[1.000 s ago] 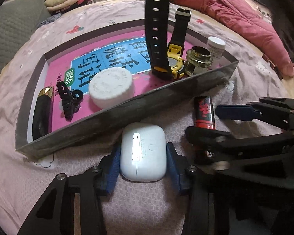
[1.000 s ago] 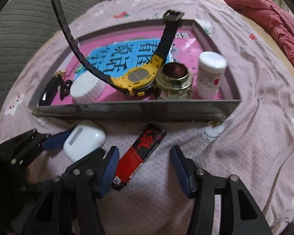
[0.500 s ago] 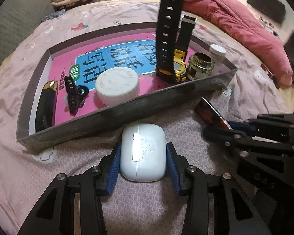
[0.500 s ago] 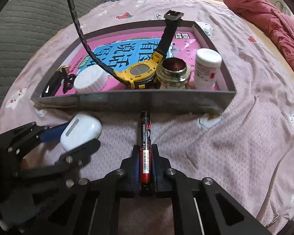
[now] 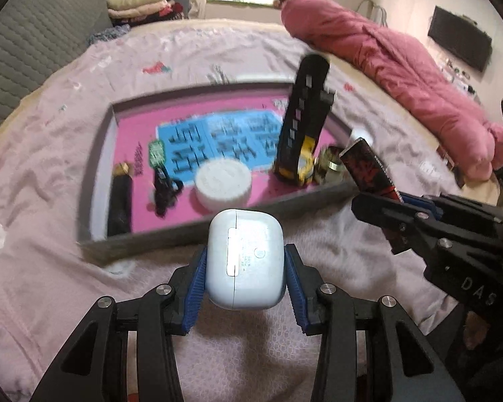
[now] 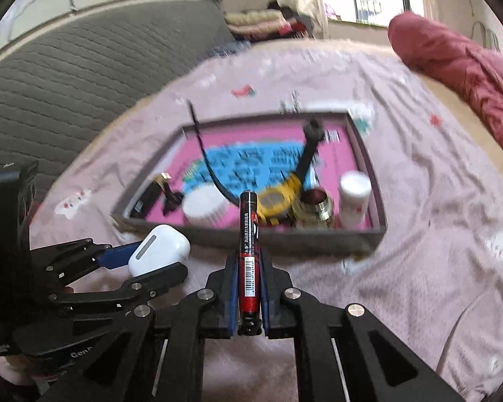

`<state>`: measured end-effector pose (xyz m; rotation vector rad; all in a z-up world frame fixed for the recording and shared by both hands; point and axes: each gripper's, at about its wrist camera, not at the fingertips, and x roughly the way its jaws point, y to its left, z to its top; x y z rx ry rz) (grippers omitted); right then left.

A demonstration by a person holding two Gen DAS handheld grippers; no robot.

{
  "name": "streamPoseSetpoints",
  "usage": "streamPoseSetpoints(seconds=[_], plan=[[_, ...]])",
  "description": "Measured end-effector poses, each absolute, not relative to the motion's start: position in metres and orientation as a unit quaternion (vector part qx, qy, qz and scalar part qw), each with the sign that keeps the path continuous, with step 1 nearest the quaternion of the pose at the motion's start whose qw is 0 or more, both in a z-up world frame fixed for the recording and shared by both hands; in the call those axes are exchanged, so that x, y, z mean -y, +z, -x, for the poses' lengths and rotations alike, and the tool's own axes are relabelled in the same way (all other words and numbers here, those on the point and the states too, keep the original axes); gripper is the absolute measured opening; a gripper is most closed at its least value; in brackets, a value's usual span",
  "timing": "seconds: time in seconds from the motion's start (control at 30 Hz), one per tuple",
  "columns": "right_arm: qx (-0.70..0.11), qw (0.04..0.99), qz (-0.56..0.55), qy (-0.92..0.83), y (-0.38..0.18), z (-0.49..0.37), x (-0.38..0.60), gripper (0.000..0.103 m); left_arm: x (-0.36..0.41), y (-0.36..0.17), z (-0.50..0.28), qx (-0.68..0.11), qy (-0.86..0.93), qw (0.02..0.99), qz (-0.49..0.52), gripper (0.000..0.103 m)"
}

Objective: Organize rigid objects
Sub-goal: 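Lift the earbud case with the left tool while the right tool lifts the lighter over the tray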

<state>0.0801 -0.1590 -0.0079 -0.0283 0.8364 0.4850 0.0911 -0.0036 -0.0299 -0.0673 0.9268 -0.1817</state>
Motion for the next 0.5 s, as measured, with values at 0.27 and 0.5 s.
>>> streamPoseSetpoints(seconds=[0.27,0.5], plan=[[-0.364,0.9,0.021,0.236,0.007,-0.084,0.151,0.011,-0.017,0.004,-0.095,-0.417,-0.059,0.906,0.05,0.045],[-0.345,0.908,0.012,0.239,0.017,-0.088,0.155,0.011,-0.032,0.018,-0.101,-0.405,-0.038,0.912,0.057,0.045]])
